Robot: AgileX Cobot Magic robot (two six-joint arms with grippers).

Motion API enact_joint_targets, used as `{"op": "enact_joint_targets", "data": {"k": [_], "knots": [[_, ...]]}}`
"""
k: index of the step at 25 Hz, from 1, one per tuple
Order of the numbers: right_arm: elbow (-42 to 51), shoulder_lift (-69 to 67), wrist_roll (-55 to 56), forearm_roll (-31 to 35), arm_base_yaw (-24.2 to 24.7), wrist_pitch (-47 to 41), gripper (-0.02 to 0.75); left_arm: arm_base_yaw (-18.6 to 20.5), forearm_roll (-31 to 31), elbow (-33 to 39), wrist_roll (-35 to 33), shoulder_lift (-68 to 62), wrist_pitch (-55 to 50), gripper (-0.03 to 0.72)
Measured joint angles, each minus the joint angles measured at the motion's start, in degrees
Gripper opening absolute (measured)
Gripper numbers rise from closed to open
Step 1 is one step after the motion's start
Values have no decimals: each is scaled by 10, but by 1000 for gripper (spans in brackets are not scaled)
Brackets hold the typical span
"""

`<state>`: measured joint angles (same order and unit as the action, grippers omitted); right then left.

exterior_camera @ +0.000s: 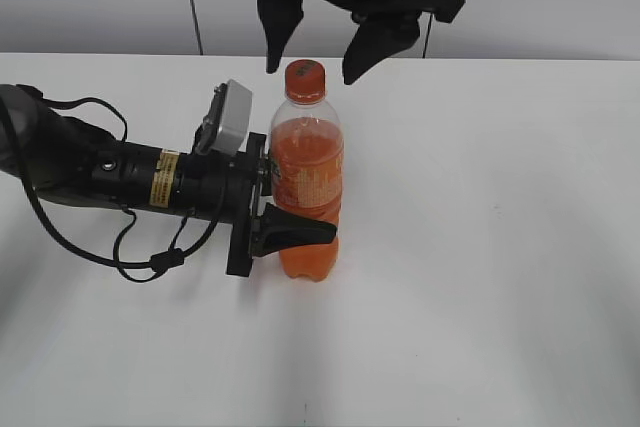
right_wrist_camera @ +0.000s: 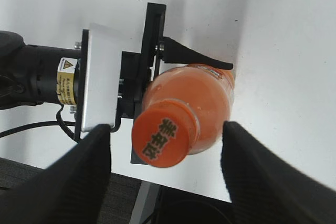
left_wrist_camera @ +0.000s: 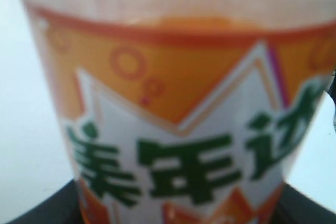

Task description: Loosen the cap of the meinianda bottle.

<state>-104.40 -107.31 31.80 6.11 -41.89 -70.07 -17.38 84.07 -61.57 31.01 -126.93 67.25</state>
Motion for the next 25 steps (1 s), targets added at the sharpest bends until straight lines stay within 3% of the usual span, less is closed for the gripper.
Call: {"op": "enact_joint_targets", "data": {"k": [25], "knots": [[-11, -9, -15, -32, -1, 0, 491, 0, -3, 0, 0, 0, -2, 405]]}}
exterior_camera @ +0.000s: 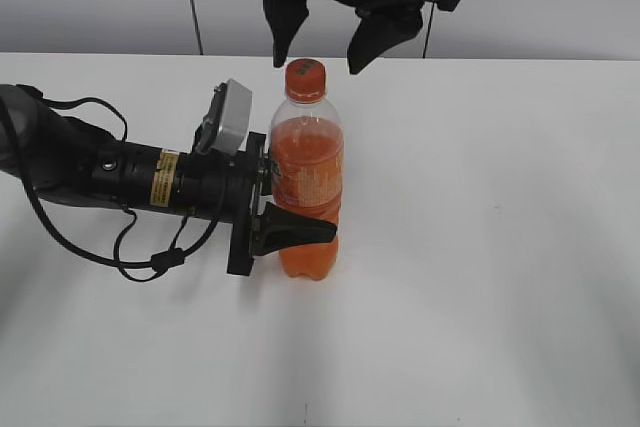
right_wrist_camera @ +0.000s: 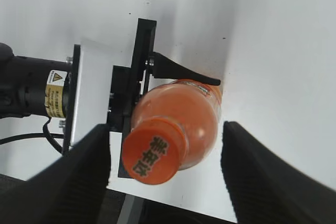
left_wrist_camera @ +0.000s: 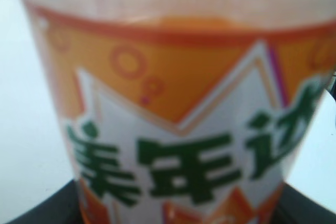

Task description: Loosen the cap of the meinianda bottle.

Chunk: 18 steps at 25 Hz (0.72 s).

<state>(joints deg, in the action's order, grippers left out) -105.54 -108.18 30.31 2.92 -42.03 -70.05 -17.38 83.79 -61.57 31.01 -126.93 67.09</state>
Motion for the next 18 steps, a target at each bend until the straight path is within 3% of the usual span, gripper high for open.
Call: {"op": "enact_joint_targets", "data": {"k": [18], "knots": [[-1, -12, -11, -3, -12, 0, 491, 0, -11, 0, 0, 0, -4, 405]]}}
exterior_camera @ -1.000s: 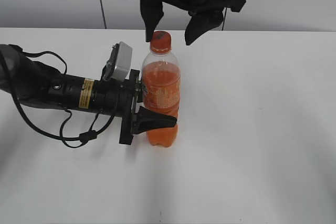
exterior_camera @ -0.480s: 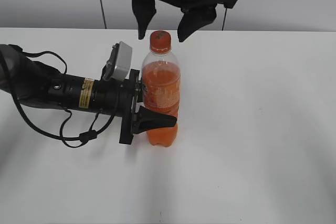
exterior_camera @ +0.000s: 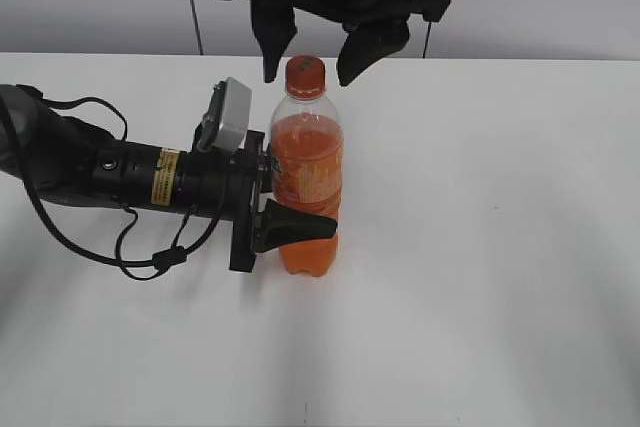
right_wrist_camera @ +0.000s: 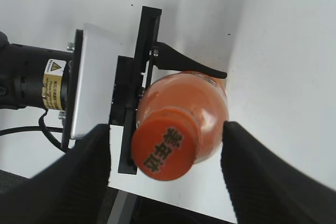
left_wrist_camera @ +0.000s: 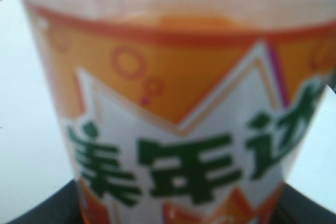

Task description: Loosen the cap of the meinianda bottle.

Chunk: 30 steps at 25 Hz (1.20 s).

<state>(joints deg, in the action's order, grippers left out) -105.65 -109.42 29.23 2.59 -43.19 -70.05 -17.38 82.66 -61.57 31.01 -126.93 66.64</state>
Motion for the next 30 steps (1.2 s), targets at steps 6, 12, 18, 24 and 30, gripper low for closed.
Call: {"op": "enact_joint_targets", "data": {"k": [6, 12, 18, 24, 30], "knots": [[0, 0, -6, 2, 0, 0, 491, 0, -1, 0, 0, 0, -1, 405], [0, 0, -7, 2, 0, 0, 491, 0, -1, 0, 0, 0, -1, 405], [0, 0, -8, 2, 0, -1, 414, 0, -1, 0, 0, 0, -1, 403], [0, 0, -21, 2, 0, -1, 274, 0, -1, 0, 0, 0, -1, 403], [0, 0, -119, 2, 0, -1, 274, 0, -1, 0, 0, 0, -1, 403]]}}
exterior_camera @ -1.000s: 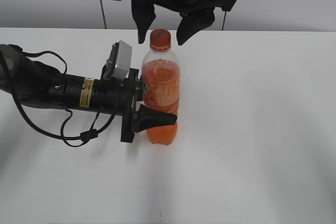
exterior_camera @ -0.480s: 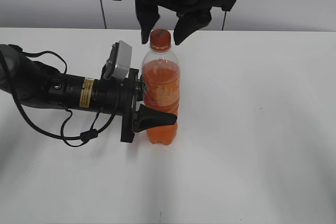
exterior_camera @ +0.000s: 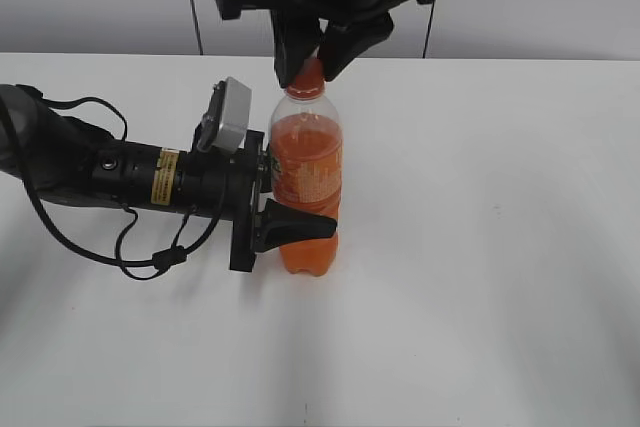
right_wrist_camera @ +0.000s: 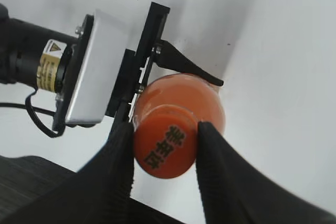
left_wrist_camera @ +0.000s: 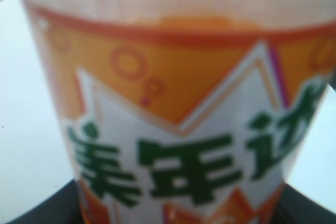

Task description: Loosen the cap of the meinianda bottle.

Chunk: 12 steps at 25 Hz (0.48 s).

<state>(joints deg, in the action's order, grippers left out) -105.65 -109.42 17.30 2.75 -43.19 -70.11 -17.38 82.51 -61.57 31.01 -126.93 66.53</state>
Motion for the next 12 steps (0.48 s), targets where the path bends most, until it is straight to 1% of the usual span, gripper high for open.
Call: {"op": "enact_joint_targets", "data": {"k": [8, 12], "knots": [[-1, 0, -327, 6, 0, 0, 271, 1, 7, 0, -1, 0, 2, 403], [-1, 1, -445, 20, 0, 0, 271, 2, 12, 0, -5, 0, 4, 403]]}}
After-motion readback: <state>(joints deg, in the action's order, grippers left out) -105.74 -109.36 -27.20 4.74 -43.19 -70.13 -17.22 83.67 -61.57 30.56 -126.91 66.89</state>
